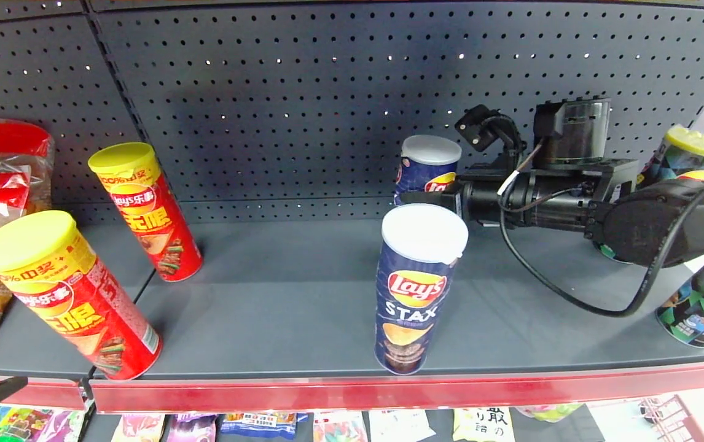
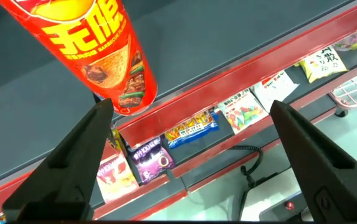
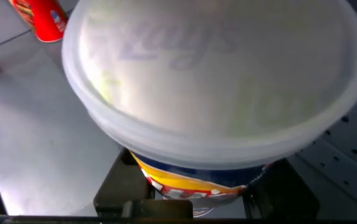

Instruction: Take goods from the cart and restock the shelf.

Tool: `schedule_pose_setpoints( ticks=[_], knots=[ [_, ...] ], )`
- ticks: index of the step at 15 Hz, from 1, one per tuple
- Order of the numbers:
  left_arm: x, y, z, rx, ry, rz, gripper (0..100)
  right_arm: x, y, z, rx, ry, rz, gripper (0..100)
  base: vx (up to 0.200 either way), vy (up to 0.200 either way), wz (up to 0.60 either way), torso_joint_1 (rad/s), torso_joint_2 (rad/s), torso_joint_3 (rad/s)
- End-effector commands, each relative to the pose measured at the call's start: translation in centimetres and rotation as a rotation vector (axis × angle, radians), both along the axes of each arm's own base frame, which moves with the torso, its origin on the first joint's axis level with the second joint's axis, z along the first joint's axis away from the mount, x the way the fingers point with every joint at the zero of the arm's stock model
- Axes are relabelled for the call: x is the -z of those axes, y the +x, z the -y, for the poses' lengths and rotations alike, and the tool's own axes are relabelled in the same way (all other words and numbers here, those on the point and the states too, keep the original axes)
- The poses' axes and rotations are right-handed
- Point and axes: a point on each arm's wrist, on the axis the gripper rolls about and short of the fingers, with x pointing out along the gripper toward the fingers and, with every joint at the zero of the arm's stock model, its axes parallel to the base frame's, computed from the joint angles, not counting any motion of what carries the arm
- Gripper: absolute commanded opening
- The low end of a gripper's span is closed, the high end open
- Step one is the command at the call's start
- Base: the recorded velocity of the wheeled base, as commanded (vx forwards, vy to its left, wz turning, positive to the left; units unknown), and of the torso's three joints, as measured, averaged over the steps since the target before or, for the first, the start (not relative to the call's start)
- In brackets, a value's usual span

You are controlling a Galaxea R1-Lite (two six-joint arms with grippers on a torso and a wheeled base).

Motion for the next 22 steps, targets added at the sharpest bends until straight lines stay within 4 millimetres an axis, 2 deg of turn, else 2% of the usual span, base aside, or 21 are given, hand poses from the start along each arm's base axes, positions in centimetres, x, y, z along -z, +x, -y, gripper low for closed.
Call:
schedule_pose_setpoints(
  ticks=[1,2,3,6,9,12,15,17,22],
  knots=[
    [0.0,0.0,0.0,-0.001,0.000,-0.002,100,0.0,-0.3,-0.4,-0.012,0.000,0.001,0,0.000,0.000,0.00,0.000,0.00,0.000],
    [0.0,0.0,0.0,-0.001,0.000,-0.001,100,0.1,-0.2,-0.4,-0.008,-0.002,0.000,0,0.000,0.000,0.00,0.000,0.00,0.000],
    [0.0,0.0,0.0,-0.001,-0.001,0.001,100,0.1,-0.2,-0.4,-0.005,-0.001,0.000,100,0.000,0.000,0.00,0.000,0.00,0.000],
    [0.0,0.0,0.0,-0.001,0.000,-0.001,100,0.0,-0.8,-0.1,0.000,-0.004,-0.006,100,0.000,0.000,0.00,0.000,0.00,0.000],
    [0.2,0.1,0.0,0.000,0.006,-0.011,100,0.0,-2.3,1.1,0.055,-0.018,-0.014,100,0.000,0.000,0.00,0.000,0.00,0.000],
    [0.1,0.6,0.3,-0.005,0.015,-0.032,100,0.1,-5.1,4.5,0.151,-0.030,-0.037,100,0.000,0.000,0.00,0.000,0.00,0.000],
    [0.4,0.9,0.4,-0.002,0.028,-0.062,100,0.2,-9.1,7.2,0.190,-0.032,-0.040,100,0.000,0.000,0.00,0.000,0.00,0.000],
    [0.8,1.6,0.8,-0.005,0.023,-0.120,100,0.5,-13.1,9.1,0.213,-0.023,-0.026,100,0.000,0.000,0.00,0.000,0.00,0.000],
    [0.2,4.9,2.3,0.014,0.017,-0.175,100,4.0,-22.4,12.5,0.222,-0.007,0.010,100,0.000,0.000,0.00,0.000,0.00,0.000]
  ],
)
